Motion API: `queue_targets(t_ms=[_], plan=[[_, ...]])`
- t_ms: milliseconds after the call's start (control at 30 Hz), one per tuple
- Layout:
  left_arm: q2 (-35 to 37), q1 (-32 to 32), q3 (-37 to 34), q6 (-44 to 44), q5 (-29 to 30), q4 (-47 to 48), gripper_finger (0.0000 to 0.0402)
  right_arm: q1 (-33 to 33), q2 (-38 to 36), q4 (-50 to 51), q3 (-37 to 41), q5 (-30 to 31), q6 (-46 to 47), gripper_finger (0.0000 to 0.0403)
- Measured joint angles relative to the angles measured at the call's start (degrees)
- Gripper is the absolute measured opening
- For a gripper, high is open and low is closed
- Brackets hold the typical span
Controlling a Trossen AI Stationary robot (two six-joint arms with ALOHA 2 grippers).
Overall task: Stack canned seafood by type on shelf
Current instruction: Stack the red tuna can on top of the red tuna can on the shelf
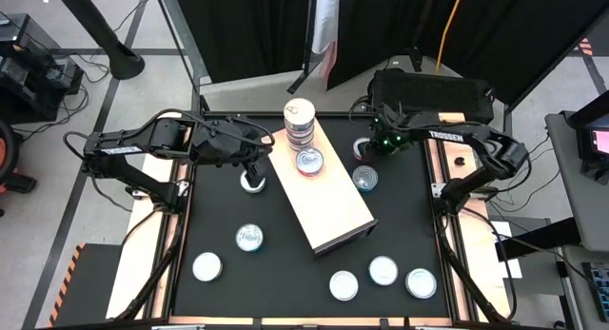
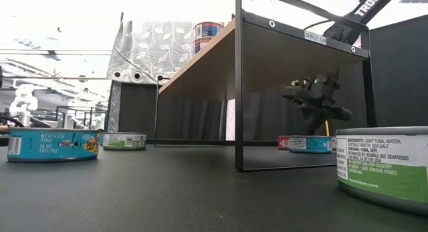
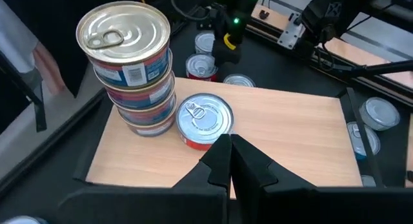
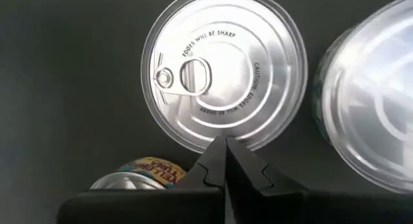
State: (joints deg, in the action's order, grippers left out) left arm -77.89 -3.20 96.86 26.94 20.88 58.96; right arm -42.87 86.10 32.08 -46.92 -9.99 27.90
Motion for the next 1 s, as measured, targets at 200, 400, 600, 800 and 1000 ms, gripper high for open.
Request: queue_targets(t_ms=[200,400,600,800,1000], plan=[[0.0,-1.4,0.0,1.3,-3.3,0.4,0.001,2.5,-0.6,10.6,0.5,5.4,-3.9,0.0],[0.0,-1.8,0.0,1.2,-3.0,2.2,0.001,6.2,-5.6,15.6,5.1,8.2,-2.2,0.0],[0.0,-1.8,0.0,0.3,-2.8,4.8,0.001,8.3,-17.6,19.1,8.7,8.9,4.0,0.0],[0.0,-1.5,0.0,-4.8,0.6,4.5,0.001,7.2,-24.7,9.3,10.4,8.6,10.2,0.0],[0.0,0.1,0.0,-6.3,1.2,3.9,0.001,4.8,-19.8,0.2,11.6,8.1,10.4,0.0]])
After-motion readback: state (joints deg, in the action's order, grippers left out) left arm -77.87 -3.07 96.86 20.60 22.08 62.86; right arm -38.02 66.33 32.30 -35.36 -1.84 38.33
